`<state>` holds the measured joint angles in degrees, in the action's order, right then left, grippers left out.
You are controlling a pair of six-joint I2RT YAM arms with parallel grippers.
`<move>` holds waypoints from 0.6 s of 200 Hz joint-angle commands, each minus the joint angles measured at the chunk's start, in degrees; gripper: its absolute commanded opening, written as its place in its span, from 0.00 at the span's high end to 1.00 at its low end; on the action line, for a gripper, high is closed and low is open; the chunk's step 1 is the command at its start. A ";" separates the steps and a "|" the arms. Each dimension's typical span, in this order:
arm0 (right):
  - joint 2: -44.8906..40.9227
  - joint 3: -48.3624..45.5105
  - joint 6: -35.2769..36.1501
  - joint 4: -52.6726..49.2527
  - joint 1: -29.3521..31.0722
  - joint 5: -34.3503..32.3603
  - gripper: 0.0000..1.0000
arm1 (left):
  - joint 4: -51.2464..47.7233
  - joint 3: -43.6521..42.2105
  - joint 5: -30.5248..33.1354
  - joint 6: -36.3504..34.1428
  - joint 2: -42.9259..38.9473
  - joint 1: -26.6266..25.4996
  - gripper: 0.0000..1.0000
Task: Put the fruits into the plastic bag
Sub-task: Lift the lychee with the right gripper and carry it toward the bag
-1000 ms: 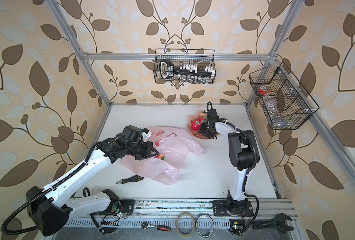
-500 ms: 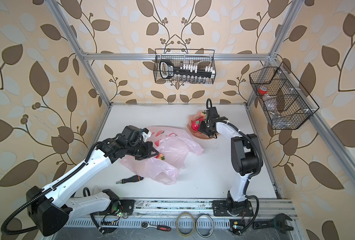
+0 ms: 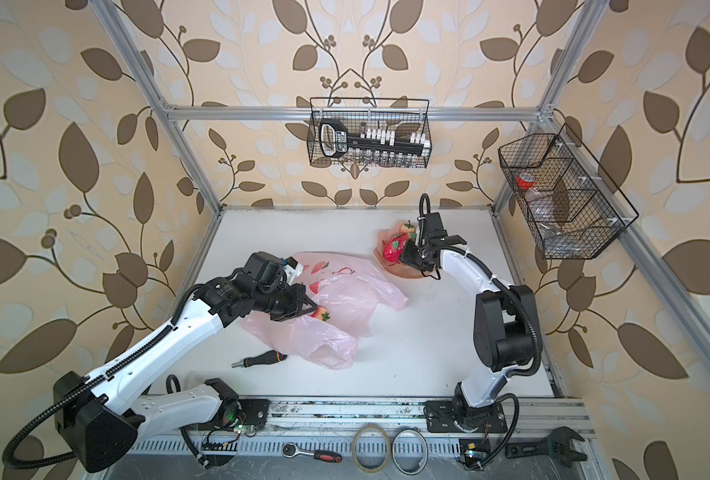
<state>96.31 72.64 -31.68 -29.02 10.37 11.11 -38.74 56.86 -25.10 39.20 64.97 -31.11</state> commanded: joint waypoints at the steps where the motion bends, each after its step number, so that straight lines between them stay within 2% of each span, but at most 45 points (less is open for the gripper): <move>1: -3.35 -2.46 0.31 -1.01 -0.09 1.37 0.73 | 1.08 -0.31 -0.30 0.34 -1.34 -0.14 1.00; 120: -20.03 -13.90 -2.26 0.27 -2.42 5.22 0.74 | 2.08 1.39 -1.53 -0.54 1.45 -0.10 1.00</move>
<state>79.64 60.60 -33.21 -28.88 8.82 14.39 -37.82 56.86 -25.21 39.18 66.22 -31.11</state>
